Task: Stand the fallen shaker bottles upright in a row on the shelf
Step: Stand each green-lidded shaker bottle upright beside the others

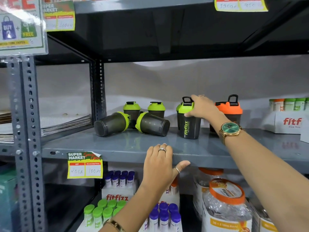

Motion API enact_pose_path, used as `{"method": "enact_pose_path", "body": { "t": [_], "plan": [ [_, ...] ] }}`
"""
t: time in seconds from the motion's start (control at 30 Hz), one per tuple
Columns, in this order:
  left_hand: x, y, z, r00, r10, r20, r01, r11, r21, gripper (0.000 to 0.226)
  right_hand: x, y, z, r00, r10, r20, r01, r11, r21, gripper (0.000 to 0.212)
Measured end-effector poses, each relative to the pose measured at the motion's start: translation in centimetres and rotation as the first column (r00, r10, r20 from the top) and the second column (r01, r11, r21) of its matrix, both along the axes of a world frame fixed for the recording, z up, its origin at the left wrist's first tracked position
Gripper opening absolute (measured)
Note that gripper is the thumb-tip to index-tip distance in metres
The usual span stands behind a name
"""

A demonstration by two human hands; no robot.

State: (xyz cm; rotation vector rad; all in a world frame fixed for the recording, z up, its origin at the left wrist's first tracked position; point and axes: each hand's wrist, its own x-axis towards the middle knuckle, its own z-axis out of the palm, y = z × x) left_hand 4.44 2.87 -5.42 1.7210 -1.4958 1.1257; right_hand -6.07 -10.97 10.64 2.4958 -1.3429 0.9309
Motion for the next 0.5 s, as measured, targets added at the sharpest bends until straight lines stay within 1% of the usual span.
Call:
{"method": "enact_pose_path", "body": {
  "t": [0.1,0.27,0.4,0.43,0.5],
  "plan": [
    [0.0,0.0,0.0,1.000,0.009,-0.007,-0.009,1.000,0.015,0.082,-0.7,-0.3,0.3,0.998,0.051,0.023,-0.052,0.997,0.064,0.063],
    [0.0,0.0,0.0,1.000,-0.003,-0.003,0.003,1.000,0.010,0.082,-1.4,-1.3,0.1,0.982,0.126,0.143,-0.148,0.977,0.154,0.060],
    [0.1,0.0,0.0,1.000,-0.010,-0.003,0.010,1.000,0.007,0.082,-1.4,-1.7,-0.4,0.967,0.139,0.215,-0.183,0.962,0.204,0.056],
    [0.1,0.0,0.0,1.000,-0.014,-0.003,0.014,1.000,0.006,0.082,-1.3,-1.8,-0.6,0.960,0.144,0.241,-0.199,0.954,0.223,0.057],
    [0.1,0.2,0.2,1.000,-0.024,0.004,0.024,1.000,0.008,0.081,-1.3,-1.7,-1.0,0.925,0.167,0.342,-0.270,0.922,0.279,0.071]
  ]
}}
